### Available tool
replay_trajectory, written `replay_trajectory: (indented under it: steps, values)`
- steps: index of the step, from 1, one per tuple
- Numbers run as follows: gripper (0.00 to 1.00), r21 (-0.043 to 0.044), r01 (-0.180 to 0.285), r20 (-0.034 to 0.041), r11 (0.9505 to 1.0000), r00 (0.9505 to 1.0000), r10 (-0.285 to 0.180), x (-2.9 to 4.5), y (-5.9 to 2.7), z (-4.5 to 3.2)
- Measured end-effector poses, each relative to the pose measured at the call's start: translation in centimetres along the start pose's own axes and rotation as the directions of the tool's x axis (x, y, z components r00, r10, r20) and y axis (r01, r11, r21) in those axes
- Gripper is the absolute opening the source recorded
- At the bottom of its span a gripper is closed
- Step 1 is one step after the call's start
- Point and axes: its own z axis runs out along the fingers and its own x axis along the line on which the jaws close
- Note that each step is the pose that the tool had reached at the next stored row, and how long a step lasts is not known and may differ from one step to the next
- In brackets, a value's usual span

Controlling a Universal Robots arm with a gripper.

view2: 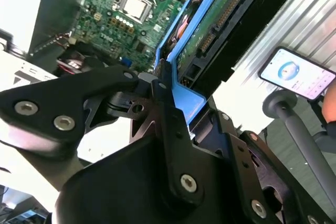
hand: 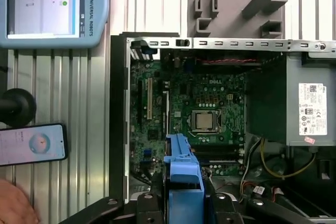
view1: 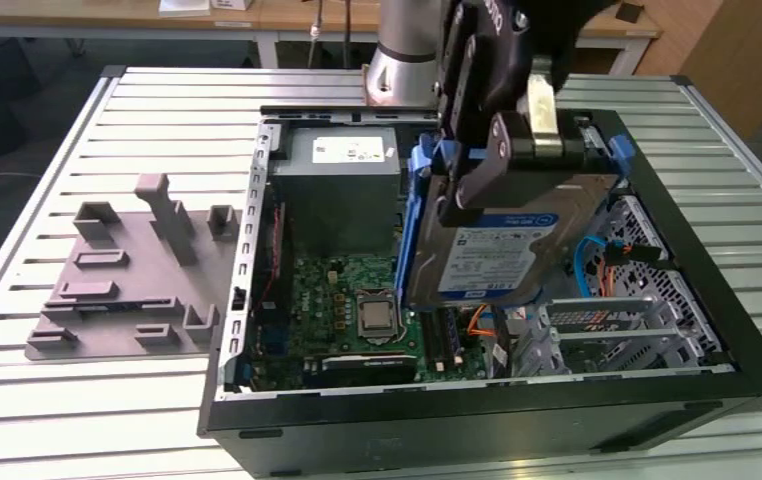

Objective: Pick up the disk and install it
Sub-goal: 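Insert the disk into the insertion slot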

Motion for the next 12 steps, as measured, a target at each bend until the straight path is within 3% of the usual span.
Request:
replay_trajectory:
  steps: [3, 12]
  values:
    - [0.36, 0.0000, 0.000, -0.0001, 1.0000, 1.0000, 0.000, 0.43, -0.61, 0.12]
    - [0.36, -0.0001, 0.000, -0.0001, 1.0000, 1.0000, 0.000, 0.52, -4.21, 0.35]
